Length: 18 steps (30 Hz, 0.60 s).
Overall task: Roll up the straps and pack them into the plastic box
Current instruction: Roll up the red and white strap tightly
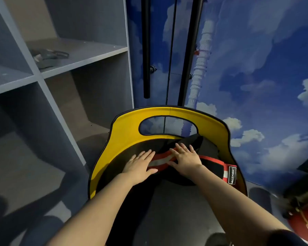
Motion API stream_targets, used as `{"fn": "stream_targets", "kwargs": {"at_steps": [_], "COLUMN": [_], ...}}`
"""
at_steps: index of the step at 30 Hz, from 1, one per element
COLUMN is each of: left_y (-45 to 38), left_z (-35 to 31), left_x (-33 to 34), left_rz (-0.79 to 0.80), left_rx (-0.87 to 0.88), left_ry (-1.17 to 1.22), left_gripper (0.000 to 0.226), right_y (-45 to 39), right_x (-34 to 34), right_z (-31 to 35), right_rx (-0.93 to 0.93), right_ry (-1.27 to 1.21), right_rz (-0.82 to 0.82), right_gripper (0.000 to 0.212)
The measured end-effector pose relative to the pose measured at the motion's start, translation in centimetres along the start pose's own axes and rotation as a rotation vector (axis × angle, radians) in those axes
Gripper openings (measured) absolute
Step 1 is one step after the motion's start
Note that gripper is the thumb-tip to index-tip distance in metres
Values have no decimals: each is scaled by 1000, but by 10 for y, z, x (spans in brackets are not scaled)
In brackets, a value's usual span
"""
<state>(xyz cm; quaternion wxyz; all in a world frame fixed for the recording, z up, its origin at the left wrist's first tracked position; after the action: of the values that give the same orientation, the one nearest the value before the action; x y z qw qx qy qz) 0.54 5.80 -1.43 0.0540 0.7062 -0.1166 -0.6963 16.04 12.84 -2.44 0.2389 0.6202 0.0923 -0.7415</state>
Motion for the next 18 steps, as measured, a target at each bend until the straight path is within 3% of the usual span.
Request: {"fn": "stream_targets", "kwargs": {"at_steps": [6, 14, 18], "left_y": [-25, -39, -40], "left_z": [-10, -31, -38], "left_x": [26, 48, 57], "left_rz": [83, 117, 181], "left_rx": [-75, -279, -394], "left_ry": [125, 722, 1096], "left_gripper": [64, 43, 47], "right_y": [-16, -23, -18], "right_x": [9, 11, 5], "right_z": [-17, -25, -12], "right_rx": [68, 126, 9], "right_ry": [-58, -182, -152], "right_rz": [5, -53, -170], "right_gripper": [60, 80, 66]}}
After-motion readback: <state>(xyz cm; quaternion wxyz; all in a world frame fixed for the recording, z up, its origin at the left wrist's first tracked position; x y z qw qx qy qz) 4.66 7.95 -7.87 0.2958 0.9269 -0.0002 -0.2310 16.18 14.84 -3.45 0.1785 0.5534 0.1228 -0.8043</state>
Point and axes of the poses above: each hand's wrist, its own y-axis away from the middle knuckle, its own x-axis out of the palm, z = x × y, the point moved 6 cm from there along -y, towards the middle knuckle, and after that the axes turned 10 degrees about -y, right-handed, at the moved point
